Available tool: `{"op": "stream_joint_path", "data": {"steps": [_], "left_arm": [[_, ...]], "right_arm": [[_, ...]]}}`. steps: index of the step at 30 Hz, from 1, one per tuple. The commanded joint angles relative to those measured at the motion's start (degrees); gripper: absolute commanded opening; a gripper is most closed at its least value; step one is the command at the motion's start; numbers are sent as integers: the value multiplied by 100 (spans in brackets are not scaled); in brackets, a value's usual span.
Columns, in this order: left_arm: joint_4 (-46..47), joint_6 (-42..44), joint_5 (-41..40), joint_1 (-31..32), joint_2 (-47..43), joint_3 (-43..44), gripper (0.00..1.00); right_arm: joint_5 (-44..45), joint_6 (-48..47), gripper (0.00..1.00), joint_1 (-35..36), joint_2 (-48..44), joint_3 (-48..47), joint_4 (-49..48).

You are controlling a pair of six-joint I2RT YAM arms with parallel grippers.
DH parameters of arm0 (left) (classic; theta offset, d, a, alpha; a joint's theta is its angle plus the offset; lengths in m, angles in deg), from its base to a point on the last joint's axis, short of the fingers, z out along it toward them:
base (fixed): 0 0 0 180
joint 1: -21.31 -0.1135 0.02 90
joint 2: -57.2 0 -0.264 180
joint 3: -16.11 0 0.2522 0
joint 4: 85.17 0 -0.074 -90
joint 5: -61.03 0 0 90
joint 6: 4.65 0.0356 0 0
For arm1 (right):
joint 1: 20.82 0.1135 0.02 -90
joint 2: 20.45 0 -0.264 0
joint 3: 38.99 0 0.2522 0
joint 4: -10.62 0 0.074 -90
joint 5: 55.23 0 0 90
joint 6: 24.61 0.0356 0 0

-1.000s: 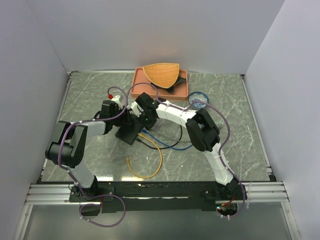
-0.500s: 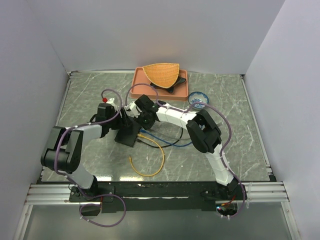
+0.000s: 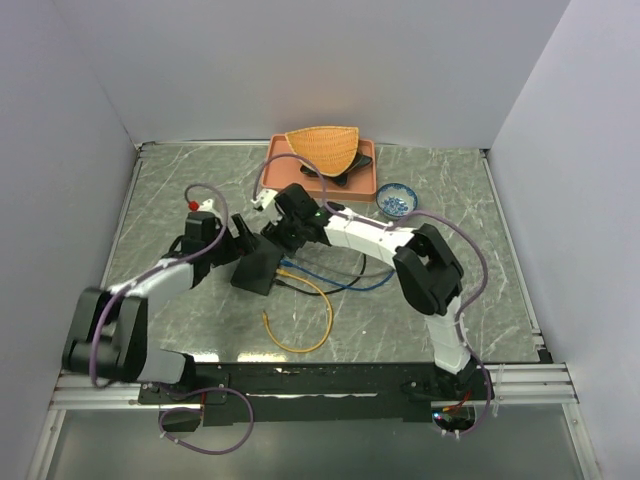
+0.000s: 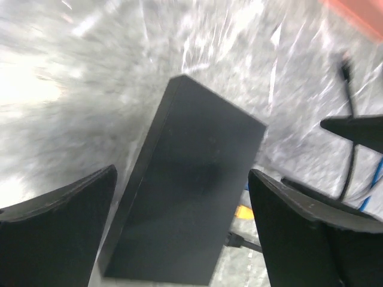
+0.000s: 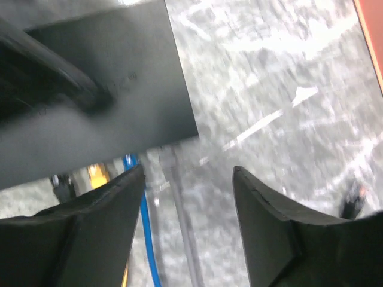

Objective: Insert the plug into the switch port

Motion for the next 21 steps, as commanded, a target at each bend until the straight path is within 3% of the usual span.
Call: {"op": "stream_joint_path", "data": {"steps": [1,10,17,21], "left_arm": [[-263,-250,-815,-30,-1125,-153,99],[-765,-92,-1089,-30,-3594,-382,96],[-642,-223,-851,-22,-4483,-434,96],[-659,-285,-842,-30,-4528,-373,96]], "right_arm": [[261,85,73,42,-939,432,-402],[823,840,89,50,-2161,1030,-218],[1008,1245,99,50,-3389,1977,-463],[1140,1448,99,50,-3989,2445,-525]]}}
